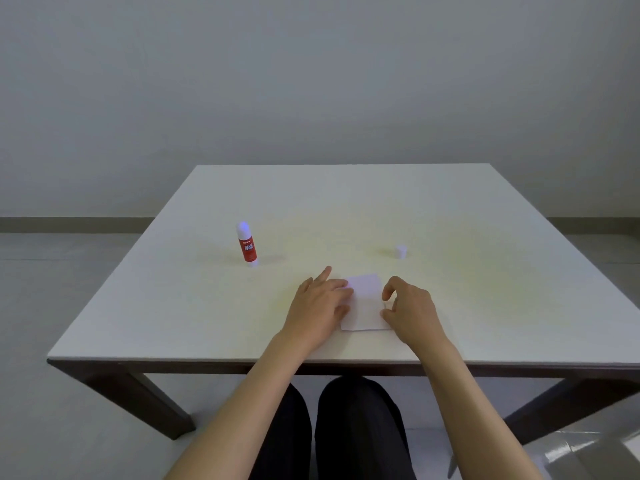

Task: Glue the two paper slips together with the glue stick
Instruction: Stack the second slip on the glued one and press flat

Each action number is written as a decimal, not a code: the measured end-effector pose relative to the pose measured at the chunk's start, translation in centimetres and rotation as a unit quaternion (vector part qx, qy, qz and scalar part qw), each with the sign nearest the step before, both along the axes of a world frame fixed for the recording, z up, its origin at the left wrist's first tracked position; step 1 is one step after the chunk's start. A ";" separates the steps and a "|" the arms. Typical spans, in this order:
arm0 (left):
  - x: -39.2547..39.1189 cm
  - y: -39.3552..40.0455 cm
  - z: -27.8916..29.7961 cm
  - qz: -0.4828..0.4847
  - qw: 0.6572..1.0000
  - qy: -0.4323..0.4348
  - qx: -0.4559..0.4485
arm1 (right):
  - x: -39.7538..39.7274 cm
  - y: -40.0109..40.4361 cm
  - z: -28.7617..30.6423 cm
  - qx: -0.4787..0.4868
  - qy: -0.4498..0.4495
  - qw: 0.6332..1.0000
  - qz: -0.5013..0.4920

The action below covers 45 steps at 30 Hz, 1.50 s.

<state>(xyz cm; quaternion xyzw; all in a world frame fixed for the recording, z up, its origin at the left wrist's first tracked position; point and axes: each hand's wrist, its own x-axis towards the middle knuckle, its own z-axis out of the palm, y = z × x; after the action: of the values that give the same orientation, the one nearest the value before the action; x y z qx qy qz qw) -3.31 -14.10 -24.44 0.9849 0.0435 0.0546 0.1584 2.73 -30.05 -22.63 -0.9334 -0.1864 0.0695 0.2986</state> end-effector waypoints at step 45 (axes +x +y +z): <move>0.1 2.5 -0.2 -0.083 0.978 0.191 0.034 | -4.1 -0.9 -2.0 -0.273 -0.086 0.942 0.173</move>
<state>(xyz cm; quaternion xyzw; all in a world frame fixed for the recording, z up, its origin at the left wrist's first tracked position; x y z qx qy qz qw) -3.17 -11.60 -24.60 0.9822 -0.0105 -0.1463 0.1173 -1.41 -30.97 -24.62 -0.9349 -0.3438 0.0883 -0.0018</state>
